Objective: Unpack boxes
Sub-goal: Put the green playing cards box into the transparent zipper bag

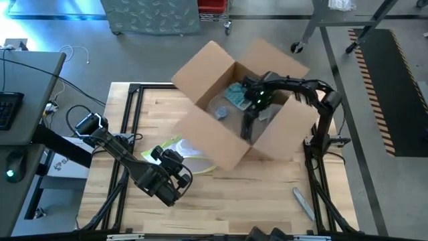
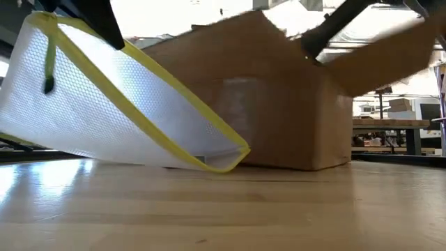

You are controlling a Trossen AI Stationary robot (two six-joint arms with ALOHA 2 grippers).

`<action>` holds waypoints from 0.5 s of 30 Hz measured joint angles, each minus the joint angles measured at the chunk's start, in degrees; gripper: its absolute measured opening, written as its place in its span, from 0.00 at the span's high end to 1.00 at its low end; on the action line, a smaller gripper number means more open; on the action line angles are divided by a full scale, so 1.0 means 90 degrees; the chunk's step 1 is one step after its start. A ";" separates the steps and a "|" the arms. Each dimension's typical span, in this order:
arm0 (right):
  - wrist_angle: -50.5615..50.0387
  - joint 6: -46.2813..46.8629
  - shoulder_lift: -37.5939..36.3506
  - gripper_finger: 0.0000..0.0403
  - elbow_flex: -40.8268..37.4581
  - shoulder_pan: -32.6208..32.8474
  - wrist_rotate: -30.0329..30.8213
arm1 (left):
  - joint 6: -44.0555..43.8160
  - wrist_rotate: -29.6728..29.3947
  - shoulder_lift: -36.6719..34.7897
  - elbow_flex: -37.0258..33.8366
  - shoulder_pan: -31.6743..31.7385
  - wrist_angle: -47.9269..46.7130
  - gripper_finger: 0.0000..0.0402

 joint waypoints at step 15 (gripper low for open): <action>0.0175 0.0609 -0.0451 0.30 -0.0079 0.0790 0.1612 | -0.0565 0.0945 -0.0003 0.0000 0.0015 -0.0506 1.00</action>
